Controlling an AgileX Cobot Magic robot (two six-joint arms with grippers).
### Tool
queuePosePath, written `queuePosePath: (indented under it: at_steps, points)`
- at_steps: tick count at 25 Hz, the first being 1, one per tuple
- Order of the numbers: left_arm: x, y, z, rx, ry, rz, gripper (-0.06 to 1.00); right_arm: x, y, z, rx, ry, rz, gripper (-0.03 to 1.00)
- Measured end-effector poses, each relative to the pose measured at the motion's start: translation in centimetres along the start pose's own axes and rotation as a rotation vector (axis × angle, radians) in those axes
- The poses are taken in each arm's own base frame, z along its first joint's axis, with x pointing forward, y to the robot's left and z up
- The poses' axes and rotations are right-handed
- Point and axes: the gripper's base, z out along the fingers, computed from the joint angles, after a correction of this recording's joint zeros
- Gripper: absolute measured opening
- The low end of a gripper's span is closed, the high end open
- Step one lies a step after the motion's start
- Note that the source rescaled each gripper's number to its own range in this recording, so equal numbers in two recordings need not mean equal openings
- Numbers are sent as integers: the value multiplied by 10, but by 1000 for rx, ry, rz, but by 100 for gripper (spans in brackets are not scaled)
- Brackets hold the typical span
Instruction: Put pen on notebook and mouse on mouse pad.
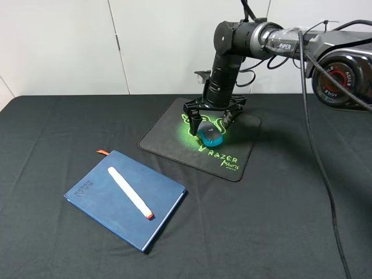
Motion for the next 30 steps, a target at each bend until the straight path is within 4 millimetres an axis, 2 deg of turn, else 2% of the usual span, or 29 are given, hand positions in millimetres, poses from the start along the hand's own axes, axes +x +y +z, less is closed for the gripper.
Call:
queuePosePath:
  at_steps: [5, 13, 17, 23, 30]
  points:
    - [0, 0, 0, 0, 0, 0, 100, -3, 2, -10, -2, -28, -5, 100]
    - [0, 0, 0, 0, 0, 0, 100, -3, 10, -60, -3, -130, -23, 100]
    - [0, 0, 0, 0, 1, 0, 100, 4, 14, -89, -2, -174, -32, 100]
    - [0, 0, 0, 0, 1, 0, 100, 36, 19, -137, 11, -210, -41, 100]
    - [0, 0, 0, 0, 1, 0, 100, 96, 23, -189, 26, -239, -50, 100]
